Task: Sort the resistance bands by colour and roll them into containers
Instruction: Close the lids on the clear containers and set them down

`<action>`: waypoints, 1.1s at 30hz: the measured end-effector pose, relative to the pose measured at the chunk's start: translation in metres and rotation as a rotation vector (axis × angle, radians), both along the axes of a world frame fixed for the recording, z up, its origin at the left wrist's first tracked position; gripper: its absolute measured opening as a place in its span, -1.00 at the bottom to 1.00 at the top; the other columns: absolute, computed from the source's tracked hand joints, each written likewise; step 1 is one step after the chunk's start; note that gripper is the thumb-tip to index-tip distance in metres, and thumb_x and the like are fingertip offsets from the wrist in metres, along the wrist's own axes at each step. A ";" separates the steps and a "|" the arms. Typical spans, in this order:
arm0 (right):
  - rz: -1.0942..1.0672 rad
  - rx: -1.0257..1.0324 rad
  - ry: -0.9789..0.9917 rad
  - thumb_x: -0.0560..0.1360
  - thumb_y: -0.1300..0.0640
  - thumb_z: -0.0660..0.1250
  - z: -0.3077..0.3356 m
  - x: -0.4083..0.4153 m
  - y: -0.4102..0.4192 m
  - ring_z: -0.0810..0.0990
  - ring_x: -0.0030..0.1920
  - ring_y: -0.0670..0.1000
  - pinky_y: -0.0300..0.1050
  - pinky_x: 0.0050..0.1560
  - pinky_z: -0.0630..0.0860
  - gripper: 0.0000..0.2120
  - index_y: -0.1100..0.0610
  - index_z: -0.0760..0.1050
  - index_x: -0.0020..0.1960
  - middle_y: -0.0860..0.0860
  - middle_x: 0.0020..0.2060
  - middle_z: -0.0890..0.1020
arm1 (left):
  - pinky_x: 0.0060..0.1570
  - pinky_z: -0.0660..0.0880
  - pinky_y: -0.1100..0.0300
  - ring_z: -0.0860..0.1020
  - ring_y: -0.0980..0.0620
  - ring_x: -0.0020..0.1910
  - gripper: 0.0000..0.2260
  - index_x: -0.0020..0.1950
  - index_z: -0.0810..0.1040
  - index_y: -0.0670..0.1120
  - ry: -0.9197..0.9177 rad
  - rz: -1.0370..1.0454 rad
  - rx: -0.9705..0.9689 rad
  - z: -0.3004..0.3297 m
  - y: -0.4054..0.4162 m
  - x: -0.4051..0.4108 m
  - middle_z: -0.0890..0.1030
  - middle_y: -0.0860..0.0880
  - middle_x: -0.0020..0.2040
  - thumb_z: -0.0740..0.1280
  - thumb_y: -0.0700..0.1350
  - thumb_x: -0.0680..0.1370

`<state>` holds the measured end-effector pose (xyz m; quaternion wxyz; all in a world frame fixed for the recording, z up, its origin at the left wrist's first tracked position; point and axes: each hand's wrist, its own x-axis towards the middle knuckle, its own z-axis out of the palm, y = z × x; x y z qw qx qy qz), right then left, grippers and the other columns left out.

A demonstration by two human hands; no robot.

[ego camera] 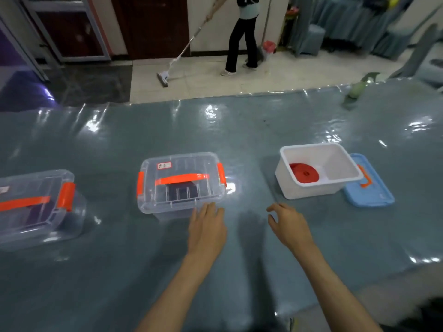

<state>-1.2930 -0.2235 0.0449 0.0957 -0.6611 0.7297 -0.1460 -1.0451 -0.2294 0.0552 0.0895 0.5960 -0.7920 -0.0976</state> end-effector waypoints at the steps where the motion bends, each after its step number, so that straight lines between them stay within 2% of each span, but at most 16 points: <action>1: -0.006 -0.004 -0.003 0.51 0.15 0.46 -0.004 -0.019 0.001 0.71 -0.09 0.19 0.04 -0.13 0.59 -0.83 0.09 0.66 0.10 0.06 0.02 0.70 | 0.13 0.61 -0.15 0.65 -0.19 0.12 -0.66 0.04 0.66 -0.07 0.009 -0.005 0.000 -0.001 0.001 -0.019 0.67 -0.13 0.09 0.57 -0.17 0.29; 5: 0.002 0.031 -0.001 0.52 0.12 0.43 -0.018 -0.104 -0.001 0.70 -0.06 0.21 0.07 -0.13 0.62 -0.85 0.07 0.67 0.07 0.05 0.00 0.69 | 0.12 0.62 -0.16 0.67 -0.18 0.13 -0.64 0.08 0.66 -0.08 0.007 -0.004 -0.029 -0.011 -0.002 -0.104 0.67 -0.13 0.12 0.56 -0.17 0.30; 7: 0.022 0.072 -0.010 0.53 0.12 0.40 -0.021 -0.146 -0.007 0.69 -0.02 0.22 0.09 -0.10 0.62 -0.84 0.08 0.66 0.09 0.06 0.02 0.68 | 0.10 0.61 -0.14 0.67 -0.19 0.12 -0.70 0.10 0.66 -0.10 -0.014 -0.002 -0.029 -0.015 -0.005 -0.145 0.67 -0.15 0.14 0.42 -0.13 0.37; 10: 0.054 0.092 -0.051 0.55 0.13 0.39 -0.026 -0.207 -0.013 0.68 0.03 0.24 0.10 -0.04 0.62 -0.82 0.10 0.66 0.12 0.09 0.05 0.68 | 0.10 0.54 -0.10 0.67 -0.21 0.13 -0.61 0.12 0.65 -0.11 -0.024 0.012 0.000 -0.018 -0.011 -0.203 0.67 -0.19 0.18 0.17 -0.07 0.41; 13: 0.011 0.137 -0.079 0.54 0.17 0.38 -0.031 -0.264 -0.020 0.67 0.11 0.21 0.07 0.04 0.61 -0.77 0.07 0.66 0.17 0.08 0.10 0.69 | 0.18 0.58 -0.20 0.64 -0.24 0.27 -0.56 0.26 0.64 -0.08 -0.026 0.037 -0.001 -0.017 -0.021 -0.253 0.62 -0.23 0.32 0.19 -0.08 0.44; 15: -0.026 0.160 -0.136 0.52 0.17 0.39 -0.039 -0.299 -0.025 0.68 0.12 0.20 0.06 0.10 0.61 -0.77 0.07 0.68 0.16 0.08 0.10 0.71 | 0.29 0.51 -0.27 0.55 -0.25 0.40 -0.49 0.41 0.58 -0.04 -0.010 0.051 0.003 -0.017 -0.028 -0.281 0.53 -0.23 0.45 0.36 -0.17 0.43; 17: -0.059 0.179 -0.198 0.51 0.15 0.39 -0.046 -0.331 -0.032 0.69 0.11 0.22 0.10 0.11 0.62 -0.79 0.07 0.68 0.13 0.12 0.06 0.72 | 0.37 0.44 -0.31 0.45 -0.28 0.49 -0.33 0.52 0.48 -0.01 -0.015 0.061 0.031 -0.016 -0.034 -0.301 0.43 -0.25 0.54 0.47 -0.24 0.40; 19: -0.089 0.202 -0.227 0.53 0.15 0.40 -0.051 -0.357 -0.040 0.68 0.13 0.21 0.08 0.13 0.61 -0.79 0.07 0.68 0.14 0.12 0.08 0.71 | 0.46 0.34 -0.30 0.31 -0.28 0.59 -0.26 0.63 0.33 0.03 -0.050 0.074 0.078 -0.019 -0.040 -0.316 0.27 -0.24 0.63 0.45 -0.20 0.46; 22: -0.160 0.229 -0.307 0.53 0.18 0.39 -0.062 -0.391 -0.051 0.67 0.12 0.19 0.04 0.13 0.59 -0.78 0.08 0.66 0.17 0.12 0.11 0.70 | 0.61 0.08 -0.24 -0.03 -0.20 0.70 -0.23 0.71 0.01 0.10 -0.112 0.113 0.223 -0.029 -0.041 -0.334 -0.09 -0.17 0.72 0.35 -0.09 0.59; 24: -0.216 0.239 -0.362 0.53 0.18 0.39 -0.072 -0.411 -0.061 0.66 0.12 0.19 0.06 0.14 0.59 -0.75 0.08 0.63 0.19 0.12 0.13 0.69 | 0.62 0.03 -0.23 -0.10 -0.17 0.70 -0.19 0.71 -0.10 0.11 -0.120 0.152 0.242 -0.035 -0.037 -0.341 -0.20 -0.13 0.71 0.34 -0.06 0.61; 28: -0.375 0.252 -0.460 0.52 0.20 0.40 -0.088 -0.442 -0.081 0.64 0.18 0.22 0.07 0.19 0.53 -0.61 0.11 0.52 0.35 0.15 0.16 0.67 | 0.59 0.09 -0.28 0.04 -0.16 0.69 -0.16 0.70 -0.02 0.15 0.013 0.214 0.237 -0.044 -0.030 -0.341 -0.13 -0.03 0.72 0.38 -0.17 0.56; 30: -0.445 0.221 -0.447 0.50 0.19 0.40 -0.093 -0.453 -0.092 0.62 0.21 0.30 0.14 0.20 0.53 -0.53 0.14 0.44 0.39 0.24 0.15 0.64 | 0.55 0.20 -0.33 0.16 -0.19 0.66 -0.12 0.69 0.00 0.20 0.057 0.232 0.249 -0.049 -0.031 -0.337 -0.13 0.02 0.72 0.40 -0.21 0.52; 33: -0.544 0.262 -0.376 0.51 0.14 0.41 -0.100 -0.464 -0.111 0.53 0.30 0.39 0.22 0.26 0.49 -0.43 0.22 0.34 0.46 0.34 0.27 0.56 | 0.38 0.42 -0.32 0.39 -0.26 0.52 0.00 0.69 0.00 0.21 0.094 0.232 0.234 -0.055 -0.029 -0.339 -0.14 0.03 0.72 0.42 -0.27 0.40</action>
